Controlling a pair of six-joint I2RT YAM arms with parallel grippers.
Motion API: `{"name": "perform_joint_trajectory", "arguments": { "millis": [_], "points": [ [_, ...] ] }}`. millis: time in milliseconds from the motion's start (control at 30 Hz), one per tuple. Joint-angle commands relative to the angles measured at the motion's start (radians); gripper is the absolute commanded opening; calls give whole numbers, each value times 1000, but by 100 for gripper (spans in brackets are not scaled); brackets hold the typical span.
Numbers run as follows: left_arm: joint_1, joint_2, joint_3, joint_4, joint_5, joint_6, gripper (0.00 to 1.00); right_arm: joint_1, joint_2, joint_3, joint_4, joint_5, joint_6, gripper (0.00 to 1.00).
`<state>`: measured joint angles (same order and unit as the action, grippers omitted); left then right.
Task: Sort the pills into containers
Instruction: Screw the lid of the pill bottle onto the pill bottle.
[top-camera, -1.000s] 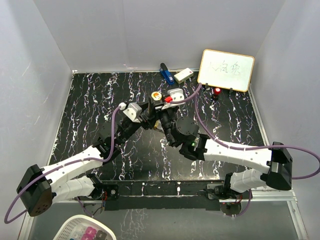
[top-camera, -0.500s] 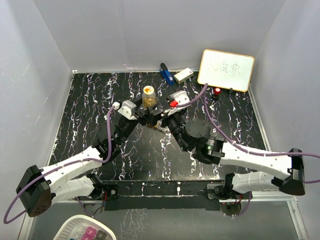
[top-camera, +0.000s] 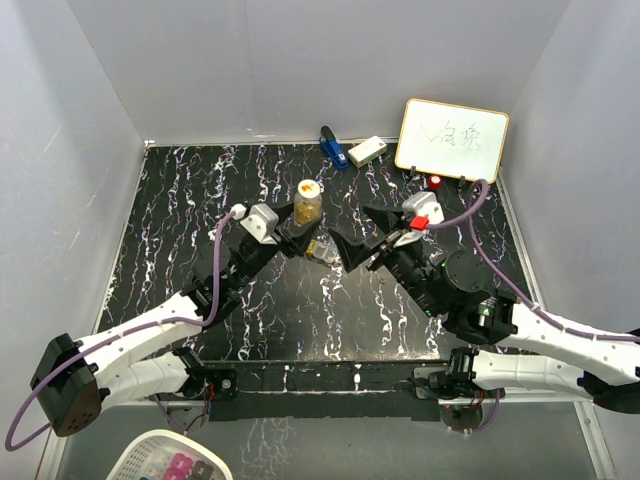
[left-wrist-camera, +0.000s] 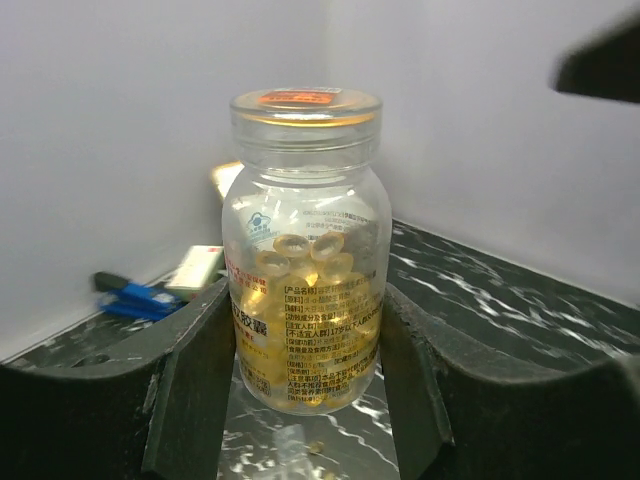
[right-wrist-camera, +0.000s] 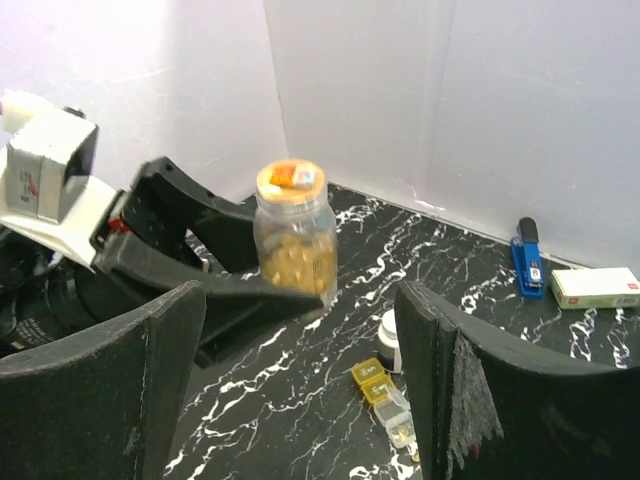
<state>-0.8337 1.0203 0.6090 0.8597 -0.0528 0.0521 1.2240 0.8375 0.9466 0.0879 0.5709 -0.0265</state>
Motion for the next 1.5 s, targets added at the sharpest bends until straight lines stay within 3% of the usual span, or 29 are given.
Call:
{"name": "perform_joint_trajectory", "arguments": {
  "millis": [0, 200, 500, 1033, 1300, 1467],
  "points": [
    [-1, -55, 55, -77, 389, -39, 0, 6, -46, -7, 73, -102, -38, 73],
    [-1, -87, 20, -55, 658, -124, 0, 6, -85, -21, 75, -195, -35, 73],
    [0, -65, 36, 30, 749, -211, 0, 6, -109, -43, 55, -293, -30, 69],
    [0, -24, 53, 55, 717, -246, 0, 6, -52, -36, 24, -376, -29, 60],
    [0, -36, 46, 47, 693, -239, 0, 6, -45, -38, 25, -374, -26, 31],
    [-1, -37, 41, 53, 664, -238, 0, 6, -25, -35, 9, -342, -23, 34]
  ]
}}
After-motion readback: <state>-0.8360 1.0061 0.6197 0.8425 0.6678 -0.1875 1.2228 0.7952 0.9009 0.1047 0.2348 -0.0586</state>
